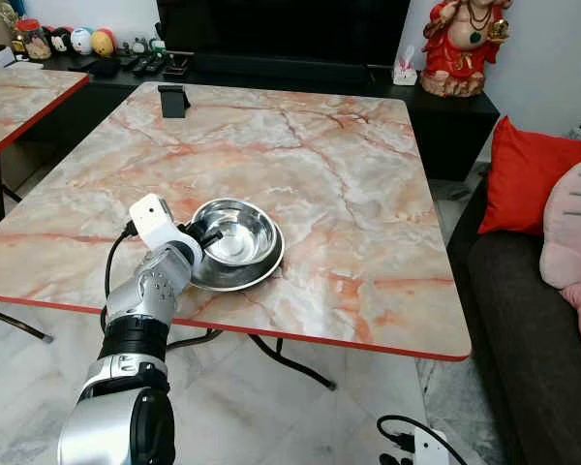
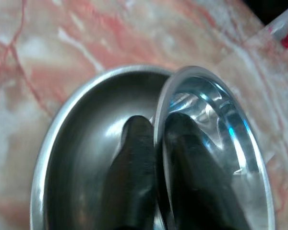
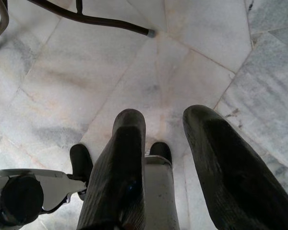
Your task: Setting the table
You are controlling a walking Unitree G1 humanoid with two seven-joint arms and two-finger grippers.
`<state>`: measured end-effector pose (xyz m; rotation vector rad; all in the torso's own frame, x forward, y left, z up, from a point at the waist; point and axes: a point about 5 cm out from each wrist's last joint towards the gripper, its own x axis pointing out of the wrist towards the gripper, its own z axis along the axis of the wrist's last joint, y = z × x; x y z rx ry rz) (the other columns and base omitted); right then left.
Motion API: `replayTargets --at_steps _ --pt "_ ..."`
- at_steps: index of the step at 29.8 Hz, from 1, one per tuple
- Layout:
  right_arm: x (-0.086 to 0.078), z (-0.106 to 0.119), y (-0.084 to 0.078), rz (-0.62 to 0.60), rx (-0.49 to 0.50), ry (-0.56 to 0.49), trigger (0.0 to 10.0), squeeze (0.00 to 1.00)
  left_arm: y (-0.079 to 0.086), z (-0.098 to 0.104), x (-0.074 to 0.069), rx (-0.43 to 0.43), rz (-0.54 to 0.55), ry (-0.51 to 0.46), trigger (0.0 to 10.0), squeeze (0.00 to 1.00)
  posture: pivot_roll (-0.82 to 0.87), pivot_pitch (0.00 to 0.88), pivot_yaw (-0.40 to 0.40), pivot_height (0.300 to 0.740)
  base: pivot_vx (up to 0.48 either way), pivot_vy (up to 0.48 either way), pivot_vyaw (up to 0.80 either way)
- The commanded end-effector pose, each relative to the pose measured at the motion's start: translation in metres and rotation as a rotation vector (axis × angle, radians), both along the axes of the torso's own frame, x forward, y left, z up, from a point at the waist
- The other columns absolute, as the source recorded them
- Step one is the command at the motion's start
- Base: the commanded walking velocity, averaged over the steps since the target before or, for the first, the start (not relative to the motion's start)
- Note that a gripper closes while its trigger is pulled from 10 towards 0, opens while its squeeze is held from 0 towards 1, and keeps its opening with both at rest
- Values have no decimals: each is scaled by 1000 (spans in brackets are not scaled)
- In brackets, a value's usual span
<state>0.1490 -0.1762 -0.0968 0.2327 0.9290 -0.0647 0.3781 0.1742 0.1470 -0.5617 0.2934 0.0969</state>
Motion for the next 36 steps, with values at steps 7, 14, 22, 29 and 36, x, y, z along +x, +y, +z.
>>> replayTargets --at_steps 7,14,22,29,36 --pt "-1 -1 -1 2 1 12 10000 0 -3 -6 -4 34 -15 46 10000 957 54 0 -46 740 0 0 0" --pt "-1 -1 -1 5 2 13 10000 0 4 -1 -4 97 7 32 10000 0 57 0 -49 740 0 0 0" --pt "-1 -1 -1 6 2 13 10000 0 0 10 -3 220 -19 -7 10000 0 57 0 -50 740 0 0 0" --pt "0 0 -1 4 3 10 10000 0 -6 38 -2 372 -49 -223 10000 0 57 0 -50 740 0 0 0" --pt "0 0 -1 -10 3 -1 10000 0 -40 50 -26 735 -303 -587 10000 0 56 0 -45 740 0 0 0"
